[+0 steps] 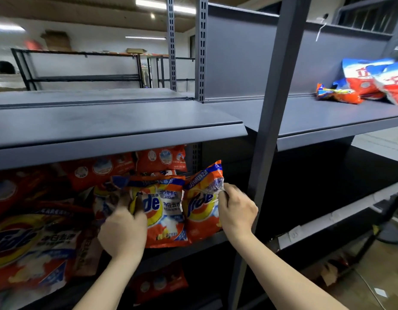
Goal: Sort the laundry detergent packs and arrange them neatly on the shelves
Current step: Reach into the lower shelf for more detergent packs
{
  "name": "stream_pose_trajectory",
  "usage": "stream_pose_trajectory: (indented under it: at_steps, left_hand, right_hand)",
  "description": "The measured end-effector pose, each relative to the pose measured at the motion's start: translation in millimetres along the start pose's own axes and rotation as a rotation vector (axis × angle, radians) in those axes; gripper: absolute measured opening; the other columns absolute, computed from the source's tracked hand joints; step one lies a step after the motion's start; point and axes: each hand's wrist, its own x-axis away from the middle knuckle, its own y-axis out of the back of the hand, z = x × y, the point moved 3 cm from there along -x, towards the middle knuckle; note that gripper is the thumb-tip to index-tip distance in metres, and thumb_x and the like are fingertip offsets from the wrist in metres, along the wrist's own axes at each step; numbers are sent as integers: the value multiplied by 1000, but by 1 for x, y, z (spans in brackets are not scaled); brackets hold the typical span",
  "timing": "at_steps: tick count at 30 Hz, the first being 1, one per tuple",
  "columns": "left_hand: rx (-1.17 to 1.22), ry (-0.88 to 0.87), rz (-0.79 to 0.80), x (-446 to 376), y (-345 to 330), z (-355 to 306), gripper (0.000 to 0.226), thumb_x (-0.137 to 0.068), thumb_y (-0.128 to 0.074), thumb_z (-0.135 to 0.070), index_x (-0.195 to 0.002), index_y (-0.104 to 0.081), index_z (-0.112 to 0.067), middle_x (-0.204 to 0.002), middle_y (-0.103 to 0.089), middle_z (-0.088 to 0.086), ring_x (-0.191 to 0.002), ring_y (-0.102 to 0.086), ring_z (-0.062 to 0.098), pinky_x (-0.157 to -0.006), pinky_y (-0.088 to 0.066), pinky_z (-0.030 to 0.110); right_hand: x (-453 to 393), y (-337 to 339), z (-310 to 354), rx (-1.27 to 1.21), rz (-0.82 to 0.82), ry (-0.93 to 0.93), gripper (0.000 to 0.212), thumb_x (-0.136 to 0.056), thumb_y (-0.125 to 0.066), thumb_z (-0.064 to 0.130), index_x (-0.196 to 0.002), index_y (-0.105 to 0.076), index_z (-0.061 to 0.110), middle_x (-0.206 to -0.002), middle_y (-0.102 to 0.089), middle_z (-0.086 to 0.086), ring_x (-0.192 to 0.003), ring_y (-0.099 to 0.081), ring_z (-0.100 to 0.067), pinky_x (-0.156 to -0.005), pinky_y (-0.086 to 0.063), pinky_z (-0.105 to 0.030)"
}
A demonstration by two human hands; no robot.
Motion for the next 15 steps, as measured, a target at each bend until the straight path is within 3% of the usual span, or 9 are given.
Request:
stream_pose_trajectory:
  at_steps: [3,6,9,12,15]
  left_hand:
    - [27,-121,-46,17,12,-17,14,-89,-60,-22,-82,-58,-11,-46,-46,4,-39,-43,24,-47,-27,21]
    - [49,-221,-98,32,20,-31,21,-89,-62,-23,-75,-57,-9,-38,-39,0,-33,-31,16,-45,-22,14]
    - [87,-271,-167,46,25,-44,26,-91,-61,-26,-70,-58,-10,-38,-36,-3,-34,-29,14,-47,-21,11]
    - [122,-309,-188,68,28,-60,33,-90,-49,-33,-66,-55,-12,-38,-36,-2,-31,-35,19,-45,-21,12]
    - [142,-337,-193,93,29,-80,37,-91,-45,-36,-67,-56,-10,-38,-45,4,-32,-43,22,-44,-24,15]
  right_hand:
    - [4,29,-9,-32,-95,53,24,-83,-44,23,-61,-53,17,-54,-54,6,-44,-49,-10,-43,-19,-12]
    - [4,57,-30,-43,-150,19,26,-83,-40,27,-62,-51,17,-55,-54,6,-45,-50,-9,-42,-29,-16]
    - [-2,84,-54,-53,-191,-43,31,-85,-37,32,-63,-51,16,-53,-53,8,-44,-48,-7,-43,-26,-13]
    - [-10,111,-79,-71,-204,-83,33,-84,-33,34,-61,-48,15,-52,-50,10,-43,-43,-7,-45,-24,-13]
    - [-18,136,-107,-99,-192,-144,31,-85,-36,30,-61,-46,14,-55,-58,5,-46,-53,-15,-47,-34,-20]
